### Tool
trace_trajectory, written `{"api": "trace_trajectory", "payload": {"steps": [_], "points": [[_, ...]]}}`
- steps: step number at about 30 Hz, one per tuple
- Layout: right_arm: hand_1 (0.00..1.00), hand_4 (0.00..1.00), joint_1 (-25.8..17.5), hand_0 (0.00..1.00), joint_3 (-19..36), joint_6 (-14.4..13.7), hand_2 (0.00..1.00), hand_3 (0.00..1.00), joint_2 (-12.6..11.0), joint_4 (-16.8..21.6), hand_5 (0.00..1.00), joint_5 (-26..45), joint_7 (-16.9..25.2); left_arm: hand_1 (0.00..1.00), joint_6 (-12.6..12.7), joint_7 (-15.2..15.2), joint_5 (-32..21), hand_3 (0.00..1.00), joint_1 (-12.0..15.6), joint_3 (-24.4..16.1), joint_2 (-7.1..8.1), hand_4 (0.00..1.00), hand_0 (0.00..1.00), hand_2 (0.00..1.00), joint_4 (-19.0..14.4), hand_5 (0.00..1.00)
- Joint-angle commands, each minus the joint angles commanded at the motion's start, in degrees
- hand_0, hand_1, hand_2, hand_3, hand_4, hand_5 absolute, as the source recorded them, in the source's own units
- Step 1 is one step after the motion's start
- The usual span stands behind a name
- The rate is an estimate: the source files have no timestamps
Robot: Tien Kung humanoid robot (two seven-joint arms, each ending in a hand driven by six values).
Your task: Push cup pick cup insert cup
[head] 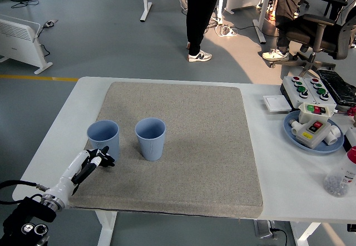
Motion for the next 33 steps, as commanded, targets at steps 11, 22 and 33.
{"api": "trace_trajectory", "payload": {"steps": [11,22,33], "points": [[0.546,0.201,-0.14,0.528,-0.19,0.19,0.507,0.601,-0.01,0.00,0.998,-0.26,-0.03,0.582,0.42,-0.79,-2.75,0.452,-4.37,3.23,0.20,0.686,0.617,0.483,3.66,0.998],[0.546,0.200,0.40,0.528,-0.71,0.30,0.507,0.601,0.05,0.00,0.998,0.07,-0.01,0.579,1.14,-2.36,-7.12,0.447,-9.62,5.38,-0.40,0.684,0.617,0.480,9.57,0.998],[0.546,0.200,0.67,0.528,-0.94,0.38,0.507,0.601,0.04,0.00,0.998,-0.19,0.02,0.578,1.35,-3.73,-11.18,0.441,-13.71,8.47,-1.90,0.676,0.640,0.476,14.35,0.998]]}}
